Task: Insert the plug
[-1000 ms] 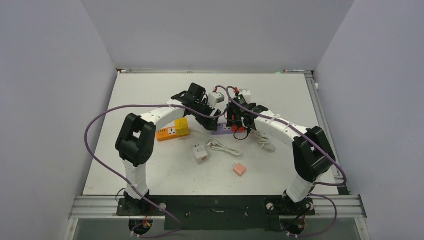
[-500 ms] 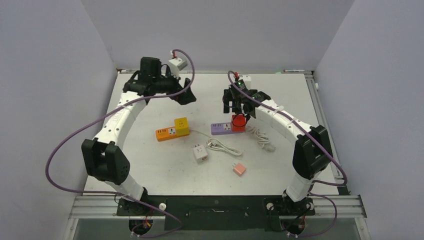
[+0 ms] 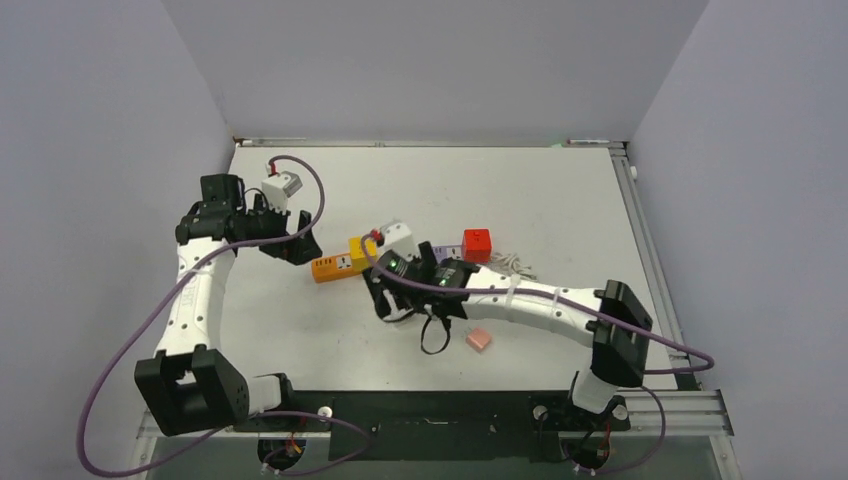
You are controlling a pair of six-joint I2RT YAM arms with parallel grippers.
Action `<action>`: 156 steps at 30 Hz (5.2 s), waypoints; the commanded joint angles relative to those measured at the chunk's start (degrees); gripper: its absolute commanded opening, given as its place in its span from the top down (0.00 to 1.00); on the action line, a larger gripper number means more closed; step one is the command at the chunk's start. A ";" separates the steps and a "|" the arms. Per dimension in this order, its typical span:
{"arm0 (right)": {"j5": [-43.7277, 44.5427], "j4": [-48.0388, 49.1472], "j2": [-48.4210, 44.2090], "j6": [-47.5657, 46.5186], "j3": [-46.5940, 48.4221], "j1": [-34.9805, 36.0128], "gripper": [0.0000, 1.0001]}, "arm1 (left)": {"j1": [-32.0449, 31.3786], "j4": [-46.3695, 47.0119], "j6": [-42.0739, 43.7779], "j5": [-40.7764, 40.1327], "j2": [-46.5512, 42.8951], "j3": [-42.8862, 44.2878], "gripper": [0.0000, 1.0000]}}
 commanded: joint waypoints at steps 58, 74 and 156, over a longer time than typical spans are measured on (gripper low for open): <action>-41.37 39.70 -32.25 -34.13 -28.26 -5.48 0.76 | -0.07 -12.48 30.86 26.79 -28.94 -8.16 0.04; -49.96 32.61 -27.86 -44.36 -20.97 -5.21 0.80 | -5.51 -18.98 46.01 30.07 -35.63 -10.00 0.04; -83.92 5.54 2.72 -22.96 16.06 -5.94 0.90 | -7.10 -28.06 87.98 28.75 -49.77 -8.03 0.00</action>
